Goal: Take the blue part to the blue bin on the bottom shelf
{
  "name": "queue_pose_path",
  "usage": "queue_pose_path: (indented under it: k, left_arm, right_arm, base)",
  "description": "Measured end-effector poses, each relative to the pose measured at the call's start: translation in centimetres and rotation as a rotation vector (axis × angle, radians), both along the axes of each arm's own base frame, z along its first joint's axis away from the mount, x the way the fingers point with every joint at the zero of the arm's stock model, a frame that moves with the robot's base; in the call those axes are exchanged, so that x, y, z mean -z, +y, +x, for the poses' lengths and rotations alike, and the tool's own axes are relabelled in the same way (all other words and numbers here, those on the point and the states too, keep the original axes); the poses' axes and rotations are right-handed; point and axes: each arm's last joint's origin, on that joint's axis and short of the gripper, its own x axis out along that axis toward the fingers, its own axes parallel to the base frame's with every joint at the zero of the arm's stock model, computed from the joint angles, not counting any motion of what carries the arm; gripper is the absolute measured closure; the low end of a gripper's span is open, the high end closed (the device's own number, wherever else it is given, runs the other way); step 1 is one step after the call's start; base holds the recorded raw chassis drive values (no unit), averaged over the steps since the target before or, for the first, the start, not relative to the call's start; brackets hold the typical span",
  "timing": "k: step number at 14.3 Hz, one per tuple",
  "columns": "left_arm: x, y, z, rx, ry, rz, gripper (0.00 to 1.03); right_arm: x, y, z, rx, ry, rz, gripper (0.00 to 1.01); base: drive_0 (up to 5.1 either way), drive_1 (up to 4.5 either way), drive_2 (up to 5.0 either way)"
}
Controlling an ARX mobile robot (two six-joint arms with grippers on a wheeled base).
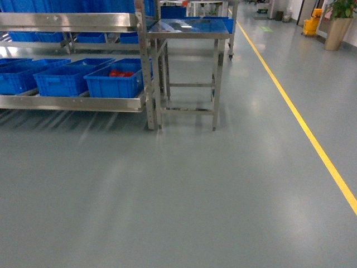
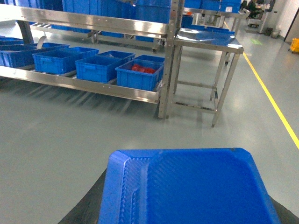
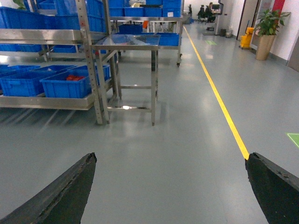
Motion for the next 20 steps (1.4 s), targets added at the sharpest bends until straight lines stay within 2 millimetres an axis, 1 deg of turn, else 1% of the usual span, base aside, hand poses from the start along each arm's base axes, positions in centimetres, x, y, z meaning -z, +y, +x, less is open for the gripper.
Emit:
queue_pose_path:
  k: [20]
  left_arm:
    - [0.07, 0.00, -0.01, 0.000, 0.004, 0.002, 0.60]
  right_arm:
    - [0.04, 0.00, 0.00, 0.000, 0.005, 0.000, 0.03]
  base:
    - [0.0, 4.32, -4.3]
